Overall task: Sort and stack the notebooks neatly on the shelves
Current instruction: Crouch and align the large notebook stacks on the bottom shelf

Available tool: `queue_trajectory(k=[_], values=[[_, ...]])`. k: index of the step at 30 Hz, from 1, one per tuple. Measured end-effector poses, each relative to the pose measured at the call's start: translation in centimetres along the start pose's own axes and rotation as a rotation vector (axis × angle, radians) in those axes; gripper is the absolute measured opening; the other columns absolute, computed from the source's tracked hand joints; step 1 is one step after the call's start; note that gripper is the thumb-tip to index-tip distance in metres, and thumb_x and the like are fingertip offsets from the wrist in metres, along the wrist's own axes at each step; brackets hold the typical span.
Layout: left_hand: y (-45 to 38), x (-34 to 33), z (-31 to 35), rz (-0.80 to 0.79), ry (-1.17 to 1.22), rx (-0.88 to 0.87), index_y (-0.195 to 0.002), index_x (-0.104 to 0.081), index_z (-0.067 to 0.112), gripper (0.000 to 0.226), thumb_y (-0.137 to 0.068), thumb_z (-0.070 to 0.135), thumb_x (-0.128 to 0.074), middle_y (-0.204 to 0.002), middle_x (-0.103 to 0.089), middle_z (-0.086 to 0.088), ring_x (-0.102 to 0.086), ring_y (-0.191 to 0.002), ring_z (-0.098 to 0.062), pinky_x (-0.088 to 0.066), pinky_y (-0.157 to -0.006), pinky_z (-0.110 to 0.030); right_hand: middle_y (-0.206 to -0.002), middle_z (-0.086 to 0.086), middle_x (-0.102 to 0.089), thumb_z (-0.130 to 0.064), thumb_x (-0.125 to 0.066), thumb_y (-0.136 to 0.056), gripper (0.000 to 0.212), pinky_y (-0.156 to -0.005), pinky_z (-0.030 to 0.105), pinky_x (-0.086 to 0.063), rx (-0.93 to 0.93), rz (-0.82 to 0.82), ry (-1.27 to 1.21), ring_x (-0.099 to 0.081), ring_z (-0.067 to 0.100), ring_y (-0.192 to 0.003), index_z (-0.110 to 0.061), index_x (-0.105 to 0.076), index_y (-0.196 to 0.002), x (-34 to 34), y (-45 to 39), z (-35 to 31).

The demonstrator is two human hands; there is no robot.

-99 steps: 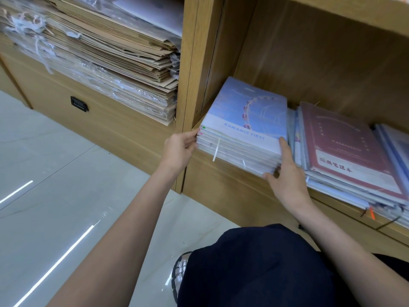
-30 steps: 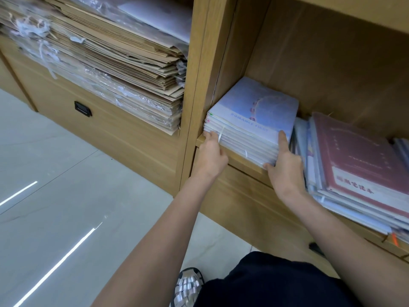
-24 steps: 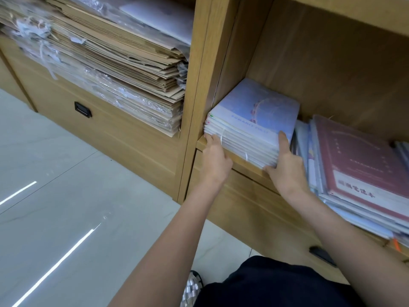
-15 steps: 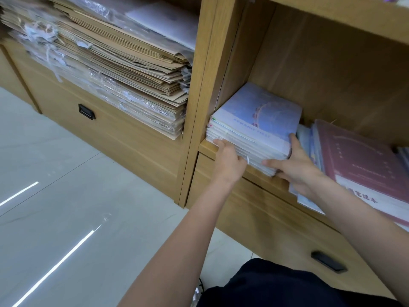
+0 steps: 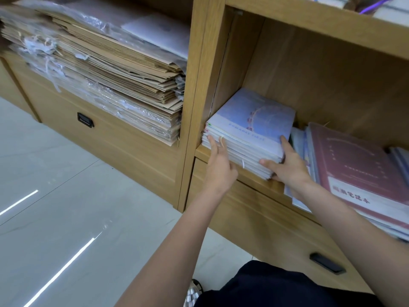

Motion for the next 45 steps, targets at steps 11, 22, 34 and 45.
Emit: queue_trajectory(k=[11, 22, 34, 45], values=[[-0.2, -2.0, -1.2, -0.061, -0.064, 0.045, -0.148, 0.003, 0.004, 0.078, -0.089, 0.005, -0.047, -0.158, -0.003, -0.007, -0.026, -0.138, -0.021, 0.01, -0.116, -0.04, -0.134, 0.006, -0.048, -0.005, -0.068, -0.083, 0.087, -0.084, 0.017, -0.032, 0.101, 0.011, 0.264, -0.04, 0.012, -0.102, -0.028, -0.017, -0.15, 0.7, 1.5, -1.2], [-0.3, -1.9, -1.6, -0.079, -0.206, 0.038, -0.147, 0.007, 0.004, 0.082, -0.086, 0.003, -0.048, -0.157, 0.008, -0.009, 0.008, -0.145, -0.02, 0.01, -0.114, -0.04, -0.137, 0.01, -0.047, -0.006, -0.066, -0.086, 0.086, -0.086, 0.023, -0.038, 0.11, 0.024, 0.293, -0.05, 0.021, -0.108, -0.028, -0.014, -0.15, 0.2, 1.9, -1.2], [-0.5, 0.7, -1.6, -0.116, 0.349, 0.109, -0.15, 0.004, 0.018, 0.075, -0.092, -0.003, -0.039, -0.157, -0.007, 0.0, -0.043, -0.123, -0.011, -0.036, -0.064, 0.001, -0.132, 0.004, -0.049, 0.017, -0.052, -0.083, 0.086, -0.092, 0.035, -0.047, -0.204, -0.046, -0.321, -0.053, 0.022, -0.11, -0.028, -0.017, -0.146, 0.2, 2.8, 1.3], [-0.4, -1.4, -1.4, -0.138, 0.45, 0.105, -0.149, 0.007, 0.024, 0.082, -0.089, -0.012, -0.037, -0.156, -0.014, 0.004, -0.021, -0.141, -0.015, -0.028, -0.106, -0.021, -0.13, -0.003, -0.045, 0.024, -0.045, -0.081, 0.089, -0.11, 0.035, -0.033, -0.16, -0.207, -0.269, -0.041, 0.015, -0.122, -0.028, -0.018, -0.147, -0.9, 3.3, 0.0]])
Point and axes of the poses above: each hand's wrist, its own y-axis away from the middle knuckle, its own x-axis out of the back of the hand, z = x × y, the point moved 7 cm from there along -y, towards the middle knuckle
